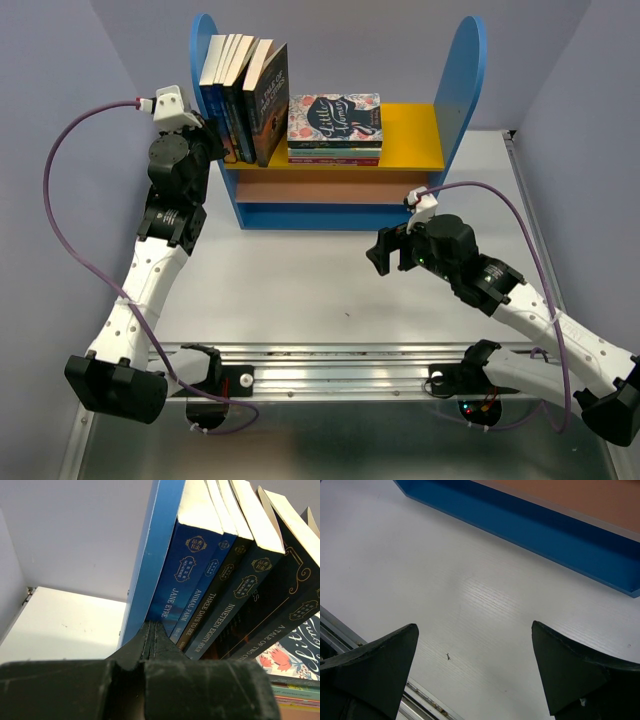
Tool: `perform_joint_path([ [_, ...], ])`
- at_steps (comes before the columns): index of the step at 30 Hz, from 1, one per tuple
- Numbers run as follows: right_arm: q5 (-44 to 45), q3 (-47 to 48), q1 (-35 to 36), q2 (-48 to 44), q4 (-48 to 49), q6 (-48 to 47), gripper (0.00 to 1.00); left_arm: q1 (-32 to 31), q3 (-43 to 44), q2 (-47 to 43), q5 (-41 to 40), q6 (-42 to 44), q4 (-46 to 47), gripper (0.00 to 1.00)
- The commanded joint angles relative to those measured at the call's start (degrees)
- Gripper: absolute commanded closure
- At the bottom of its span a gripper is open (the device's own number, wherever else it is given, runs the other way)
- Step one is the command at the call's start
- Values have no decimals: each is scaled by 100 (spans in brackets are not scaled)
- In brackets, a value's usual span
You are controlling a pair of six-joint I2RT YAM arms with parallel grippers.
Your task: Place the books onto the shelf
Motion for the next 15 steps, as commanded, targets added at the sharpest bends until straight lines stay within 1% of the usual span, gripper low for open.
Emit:
perform_joint_path([
  [1, 26, 18, 6, -120, 123, -95, 0, 43, 342, 18, -55, 144, 471, 100],
  [15, 8, 27, 6, -111, 97, -95, 0, 43, 333, 106, -20, 153, 515, 100],
])
